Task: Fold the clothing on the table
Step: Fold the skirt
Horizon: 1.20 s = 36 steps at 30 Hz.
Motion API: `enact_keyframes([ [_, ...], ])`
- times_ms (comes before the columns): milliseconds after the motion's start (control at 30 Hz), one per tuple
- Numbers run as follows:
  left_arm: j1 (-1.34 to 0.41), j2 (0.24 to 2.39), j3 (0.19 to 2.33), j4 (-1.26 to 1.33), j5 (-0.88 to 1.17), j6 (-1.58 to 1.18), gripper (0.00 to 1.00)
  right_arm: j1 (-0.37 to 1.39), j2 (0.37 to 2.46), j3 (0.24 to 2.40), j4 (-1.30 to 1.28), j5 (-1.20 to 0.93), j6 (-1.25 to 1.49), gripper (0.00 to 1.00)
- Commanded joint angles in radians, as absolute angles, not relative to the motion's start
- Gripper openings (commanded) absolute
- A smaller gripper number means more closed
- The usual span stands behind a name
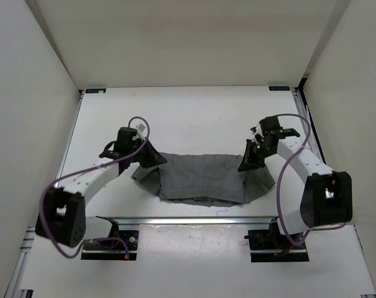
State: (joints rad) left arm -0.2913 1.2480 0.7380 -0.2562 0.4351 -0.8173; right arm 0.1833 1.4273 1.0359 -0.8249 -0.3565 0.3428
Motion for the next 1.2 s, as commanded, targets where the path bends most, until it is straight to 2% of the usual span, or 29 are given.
enact_keyframes([
  [0, -0.33, 1.353, 0.736, -0.195, 0.454, -0.818, 0.0, 0.17, 1.474, 0.97, -0.655, -0.515, 0.382, 0.0],
  [400, -0.336, 1.594, 0.732, -0.193, 0.285, -0.738, 0.0, 0.069, 1.681, 0.861, -0.563, -0.531, 0.359, 0.0],
  [667, -0.281, 1.637, 0.738, -0.189, 0.224, -0.718, 0.0, 0.045, 1.753, 0.949, -0.505, -0.552, 0.388, 0.0],
  [767, -0.264, 1.651, 0.758, -0.189, 0.227, -0.71, 0.0, 0.002, 1.738, 1.011, -0.468, -0.646, 0.379, 0.03],
  [833, -0.258, 1.658, 0.779, -0.209, 0.223, -0.687, 0.0, -0.038, 1.674, 1.045, -0.457, -0.687, 0.377, 0.15],
  [867, -0.259, 1.655, 0.793, -0.222, 0.21, -0.69, 0.0, -0.043, 1.649, 1.054, -0.46, -0.681, 0.364, 0.28],
  [900, -0.246, 1.655, 0.798, -0.229, 0.203, -0.683, 0.0, -0.061, 1.61, 1.052, -0.457, -0.652, 0.354, 0.35],
  [1000, -0.206, 1.634, 0.802, -0.236, 0.212, -0.678, 0.0, -0.112, 1.545, 1.051, -0.509, -0.56, 0.296, 0.65],
  [1167, -0.126, 1.606, 0.805, -0.262, 0.226, -0.657, 0.0, -0.184, 1.577, 1.01, -0.589, -0.519, 0.193, 0.68],
])
